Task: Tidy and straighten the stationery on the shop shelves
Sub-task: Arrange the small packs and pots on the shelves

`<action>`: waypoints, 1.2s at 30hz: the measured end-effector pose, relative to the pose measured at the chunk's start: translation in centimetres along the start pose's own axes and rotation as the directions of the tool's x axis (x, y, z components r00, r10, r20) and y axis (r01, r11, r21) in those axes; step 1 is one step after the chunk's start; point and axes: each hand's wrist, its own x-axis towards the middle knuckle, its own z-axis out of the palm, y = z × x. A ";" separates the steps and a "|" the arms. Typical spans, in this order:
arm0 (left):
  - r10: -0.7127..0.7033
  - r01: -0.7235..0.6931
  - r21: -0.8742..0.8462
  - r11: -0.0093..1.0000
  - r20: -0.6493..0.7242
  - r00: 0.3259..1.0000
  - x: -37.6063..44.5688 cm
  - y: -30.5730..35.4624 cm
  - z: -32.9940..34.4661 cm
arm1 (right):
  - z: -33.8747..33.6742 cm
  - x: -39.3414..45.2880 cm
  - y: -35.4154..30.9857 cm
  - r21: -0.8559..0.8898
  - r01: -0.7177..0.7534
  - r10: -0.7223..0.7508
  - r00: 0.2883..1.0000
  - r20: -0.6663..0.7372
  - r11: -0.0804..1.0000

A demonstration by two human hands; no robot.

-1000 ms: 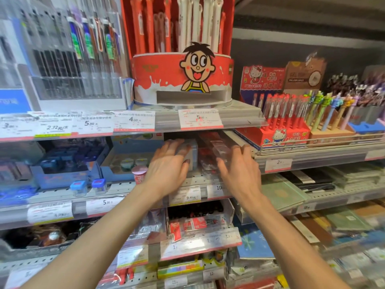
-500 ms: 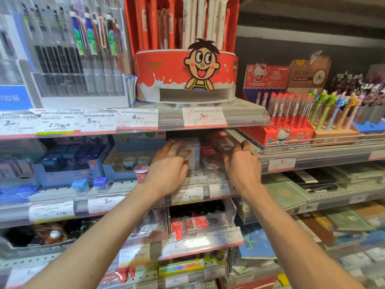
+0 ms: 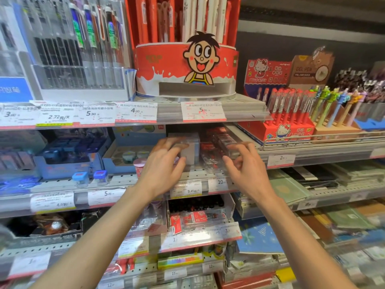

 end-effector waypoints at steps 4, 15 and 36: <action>-0.030 0.001 -0.134 0.991 -0.214 0.976 -2.8 0.8 -0.4 | -0.1 -2.1 0.2 0.187 -0.004 0.002 1.000 0.013 0.982; -0.310 0.286 -0.341 0.896 -0.020 0.950 -14.1 1.0 4.5 | 2.9 -9.0 4.1 0.221 -0.058 -0.011 0.954 0.300 0.974; -0.352 0.348 0.093 0.933 0.442 0.825 -12.8 -1.8 14.7 | 11.8 -9.3 10.1 -0.165 -0.041 0.135 0.775 0.617 0.985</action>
